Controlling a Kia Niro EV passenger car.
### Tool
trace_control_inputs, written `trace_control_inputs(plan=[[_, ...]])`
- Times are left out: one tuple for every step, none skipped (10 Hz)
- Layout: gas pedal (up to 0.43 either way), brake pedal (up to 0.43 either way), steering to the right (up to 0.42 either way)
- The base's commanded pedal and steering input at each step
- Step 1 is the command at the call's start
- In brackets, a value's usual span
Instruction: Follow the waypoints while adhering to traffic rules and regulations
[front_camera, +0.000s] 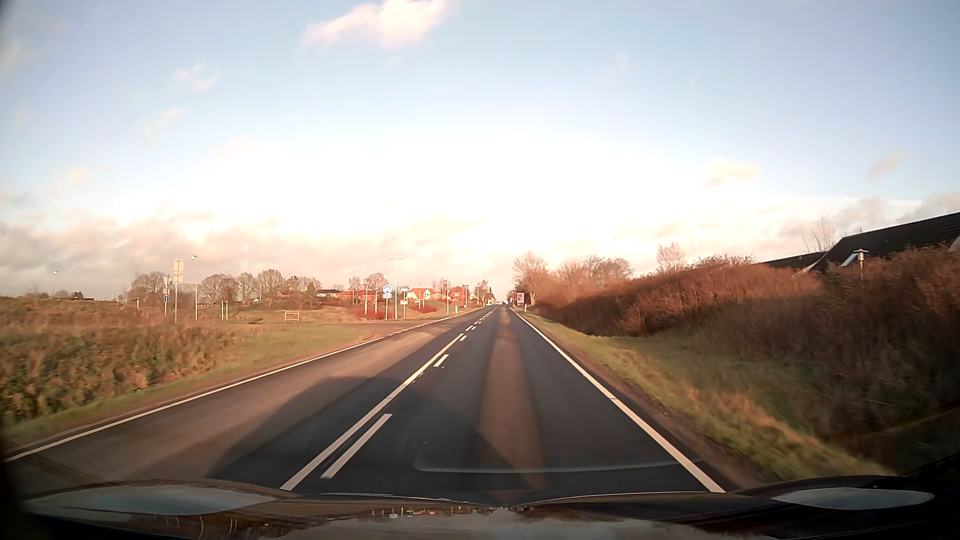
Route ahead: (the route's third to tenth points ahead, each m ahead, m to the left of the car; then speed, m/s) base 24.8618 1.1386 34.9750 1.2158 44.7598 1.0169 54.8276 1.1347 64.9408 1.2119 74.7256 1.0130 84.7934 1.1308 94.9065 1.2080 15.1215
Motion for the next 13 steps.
trace_control_inputs(plan=[[0.169,0.0,0.003],[0.169,0.0,0.003],[0.169,0.0,0.003],[0.169,0.0,0.003],[0.169,0.0,0.003],[0.169,0.0,0.003],[0.169,0.0,0.003],[0.169,0.0,0.002],[0.157,0.0,0.001],[0.157,0.0,0.0],[0.157,0.0,0.0],[0.157,0.0,0.001],[0.157,0.0,0.0]])
